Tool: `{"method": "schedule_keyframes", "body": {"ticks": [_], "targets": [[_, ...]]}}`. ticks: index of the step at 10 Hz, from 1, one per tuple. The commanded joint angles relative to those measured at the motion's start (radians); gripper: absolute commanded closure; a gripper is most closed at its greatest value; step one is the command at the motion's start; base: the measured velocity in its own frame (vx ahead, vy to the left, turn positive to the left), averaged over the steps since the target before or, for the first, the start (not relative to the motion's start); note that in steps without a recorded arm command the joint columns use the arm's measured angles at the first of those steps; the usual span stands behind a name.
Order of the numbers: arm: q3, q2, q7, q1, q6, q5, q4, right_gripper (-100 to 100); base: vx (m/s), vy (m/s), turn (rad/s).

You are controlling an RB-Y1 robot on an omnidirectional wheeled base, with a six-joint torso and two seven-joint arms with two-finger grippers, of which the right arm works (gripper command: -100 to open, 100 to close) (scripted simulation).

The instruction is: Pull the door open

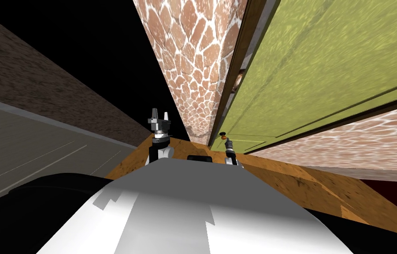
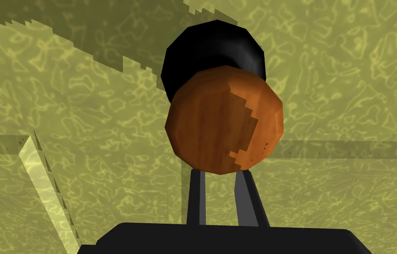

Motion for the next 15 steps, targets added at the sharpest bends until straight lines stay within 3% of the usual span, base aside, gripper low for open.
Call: {"method": "schedule_keyframes", "body": {"ticks": [1,3,4,13,15], "targets": [[0.03,0.027,-0.001,0.005,0.005,0.013,-0.042,100,0.0,-0.006,-0.007],[0.03,0.027,-0.001,0.005,0.005,0.013,-0.042,100,0.005,-0.001,0.004],[0.008,0.0,-0.036,0.017,0.022,-0.011,-0.035,100,-0.017,-0.028,0.012],[0.051,-0.023,-0.261,0.013,0.019,-0.087,-0.021,100,-0.045,-0.017,0.067],[0.051,-0.023,-0.27,0.013,0.019,-0.087,-0.021,100,-0.027,-0.005,0.032]]}}
